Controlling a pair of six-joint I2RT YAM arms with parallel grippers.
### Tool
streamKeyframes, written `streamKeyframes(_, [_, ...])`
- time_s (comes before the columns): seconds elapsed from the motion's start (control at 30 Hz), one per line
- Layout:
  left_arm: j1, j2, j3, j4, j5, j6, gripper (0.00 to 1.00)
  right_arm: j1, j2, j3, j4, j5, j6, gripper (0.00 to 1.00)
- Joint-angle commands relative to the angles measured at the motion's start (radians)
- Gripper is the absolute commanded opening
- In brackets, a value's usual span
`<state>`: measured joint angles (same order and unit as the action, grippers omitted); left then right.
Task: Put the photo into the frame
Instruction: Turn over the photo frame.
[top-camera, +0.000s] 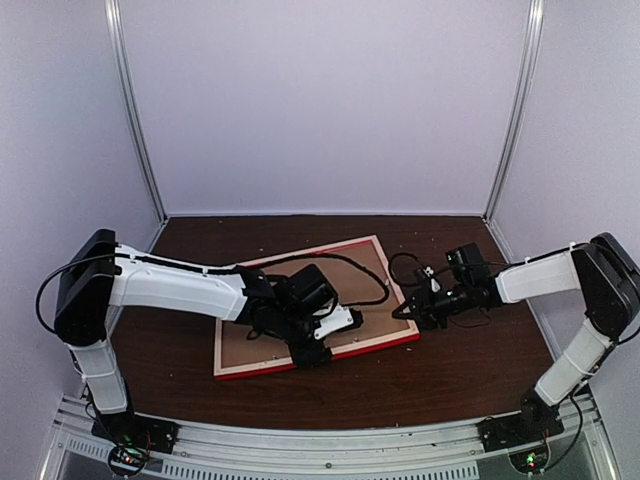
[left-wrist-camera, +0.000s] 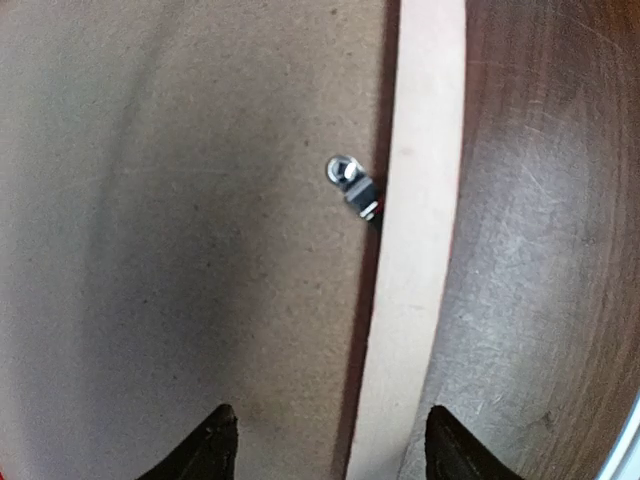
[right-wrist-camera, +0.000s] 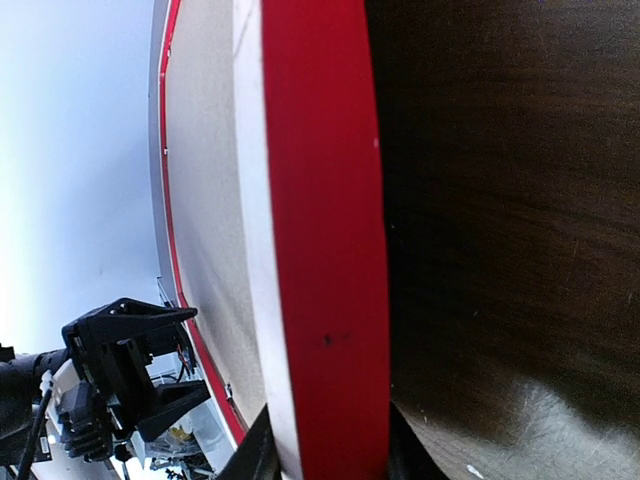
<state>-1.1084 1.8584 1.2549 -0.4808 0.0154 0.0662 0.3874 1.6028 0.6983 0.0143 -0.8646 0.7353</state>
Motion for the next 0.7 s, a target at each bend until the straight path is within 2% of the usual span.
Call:
streamKeyframes(0.0, [-0.076, -0.041, 0.001, 0.008, -0.253, 0.044, 0.69, 0.001, -0.043, 0.061, -0.118, 0.030, 0.021, 0.03])
streamKeyframes(0.1, [-0.142, -0.037, 0.005, 0.005, -0.434, 0.097, 0.77, 0.001, -0.063, 0.085, -0.122, 0.001, 0.053, 0.00])
streamKeyframes(0.2, [-0.179, -0.032, 0.002, 0.009, -0.558, 0.119, 0.80, 0.002, -0.092, 0.113, -0.150, -0.017, 0.072, 0.00])
streamKeyframes(0.33, [-0.212, -0.026, -0.018, 0.045, -0.676, 0.159, 0.81, 0.001, -0.121, 0.144, -0.173, -0.047, 0.107, 0.00])
streamKeyframes(0.53, [-0.238, 0.026, -0.046, 0.153, -0.930, 0.236, 0.82, 0.002, -0.146, 0.183, -0.248, -0.055, 0.104, 0.00])
streamKeyframes(0.67, [-0.242, 0.025, -0.050, 0.183, -0.973, 0.259, 0.80, 0.002, -0.153, 0.192, -0.268, -0.051, 0.096, 0.00])
